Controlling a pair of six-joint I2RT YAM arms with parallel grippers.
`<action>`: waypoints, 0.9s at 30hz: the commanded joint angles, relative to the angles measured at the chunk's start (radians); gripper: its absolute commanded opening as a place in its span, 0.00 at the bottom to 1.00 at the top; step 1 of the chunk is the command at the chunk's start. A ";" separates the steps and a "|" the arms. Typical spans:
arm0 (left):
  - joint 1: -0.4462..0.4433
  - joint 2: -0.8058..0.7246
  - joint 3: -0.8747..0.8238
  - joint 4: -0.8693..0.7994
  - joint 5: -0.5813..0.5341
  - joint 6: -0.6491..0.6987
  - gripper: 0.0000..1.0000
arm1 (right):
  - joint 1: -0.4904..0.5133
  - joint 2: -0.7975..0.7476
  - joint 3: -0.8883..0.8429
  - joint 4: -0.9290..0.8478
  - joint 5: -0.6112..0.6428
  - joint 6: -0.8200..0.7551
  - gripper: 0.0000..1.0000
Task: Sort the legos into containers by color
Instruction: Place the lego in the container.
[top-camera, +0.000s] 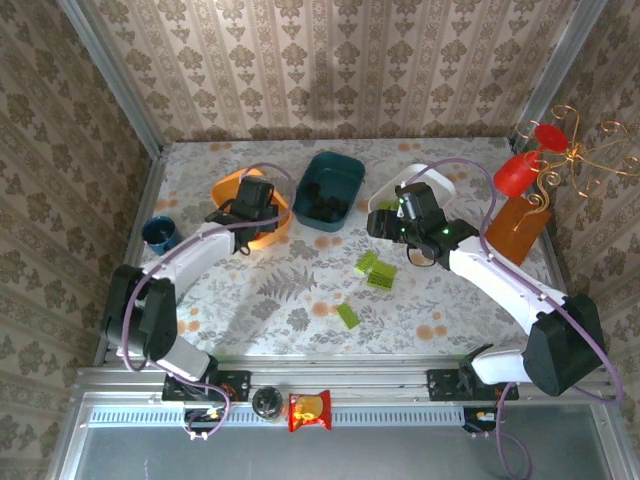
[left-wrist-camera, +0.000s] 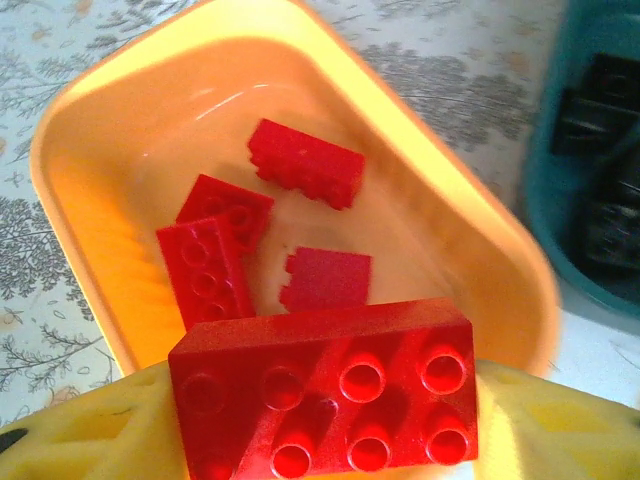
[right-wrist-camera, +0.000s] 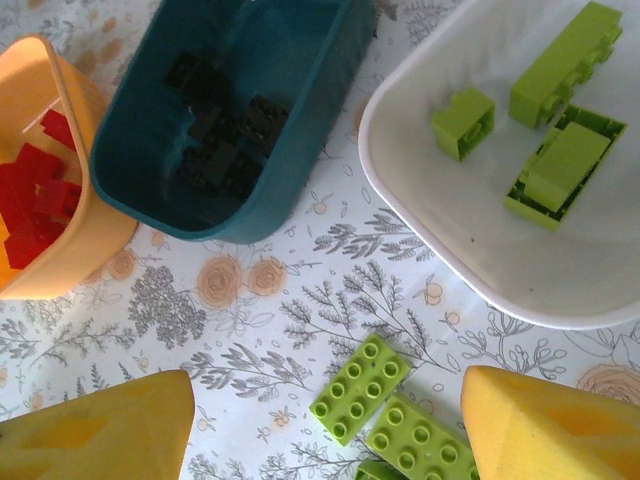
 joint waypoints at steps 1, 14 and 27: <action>0.059 0.058 0.064 0.031 -0.024 -0.021 0.53 | -0.007 -0.034 -0.019 -0.007 -0.016 0.017 0.72; 0.119 0.131 0.109 0.027 0.048 -0.061 0.81 | -0.007 -0.079 -0.039 -0.032 -0.042 0.019 0.73; 0.081 -0.176 0.030 0.038 0.169 -0.090 1.00 | 0.058 -0.079 -0.040 -0.076 -0.119 -0.039 0.75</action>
